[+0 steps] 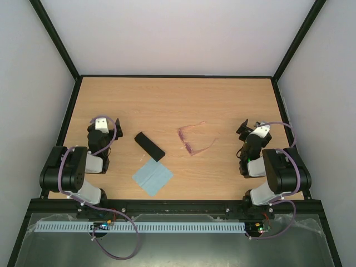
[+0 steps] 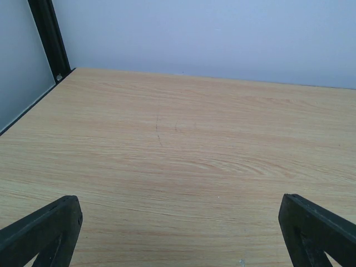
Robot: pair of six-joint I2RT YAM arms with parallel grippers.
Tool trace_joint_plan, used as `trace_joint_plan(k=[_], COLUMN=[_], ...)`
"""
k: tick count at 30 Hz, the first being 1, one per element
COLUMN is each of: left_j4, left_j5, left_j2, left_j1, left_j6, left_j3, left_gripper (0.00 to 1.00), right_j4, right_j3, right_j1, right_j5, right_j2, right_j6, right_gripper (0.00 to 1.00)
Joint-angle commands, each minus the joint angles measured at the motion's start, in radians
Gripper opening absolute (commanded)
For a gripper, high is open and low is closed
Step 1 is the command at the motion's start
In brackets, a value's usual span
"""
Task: Organize the sunglasses
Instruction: Pick up the sunglasses case from the center of the board.
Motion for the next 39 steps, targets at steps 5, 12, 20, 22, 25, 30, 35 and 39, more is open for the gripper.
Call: trace_joint_plan(k=[5, 12, 20, 22, 25, 30, 35, 39], left_j4=[0.055, 0.050, -0.228, -0.373, -0.532, -0.823, -1.147, -1.273], left_j5=[0.026, 0.032, 0.010, 0.009, 0.032, 0.003, 0.047, 0.258], left_j2=[-0.016, -0.010, -0.260, -0.357, -0.487, -0.645, -0.710, -0.716], left_j1=[-0.003, -0.004, -0.033, -0.036, -0.050, -0.057, -0.057, -0.054], left_j6=[0.024, 0.028, 0.024, -0.023, -0.084, -0.323, -0.553, -0.529], left_j3=[0.001, 0.007, 0.055, 0.098, 0.142, 0.255, 0.434, 0.499], left_gripper=[0.99, 0.99, 1.00, 0.99, 0.99, 1.00, 1.00, 0.99], right_j4=[0.048, 0.047, 0.068, 0.033, -0.346, -0.970, -1.097, -1.221], right_j3=[0.015, 0.015, -0.002, -0.017, 0.106, 0.424, 0.548, 0.655], right_j1=[0.002, 0.002, 0.011, 0.028, 0.105, 0.142, 0.147, 0.148], right_j5=[0.019, 0.018, -0.058, -0.021, 0.121, 0.047, -0.393, -0.653], right_j2=[0.001, 0.002, -0.023, -0.097, -0.252, -0.313, -0.379, -0.336], right_j6=[-0.009, -0.009, -0.058, -0.067, 0.009, 0.167, 0.217, 0.261], right_gripper=[0.99, 0.99, 0.99, 0.99, 0.99, 0.99, 0.99, 0.99])
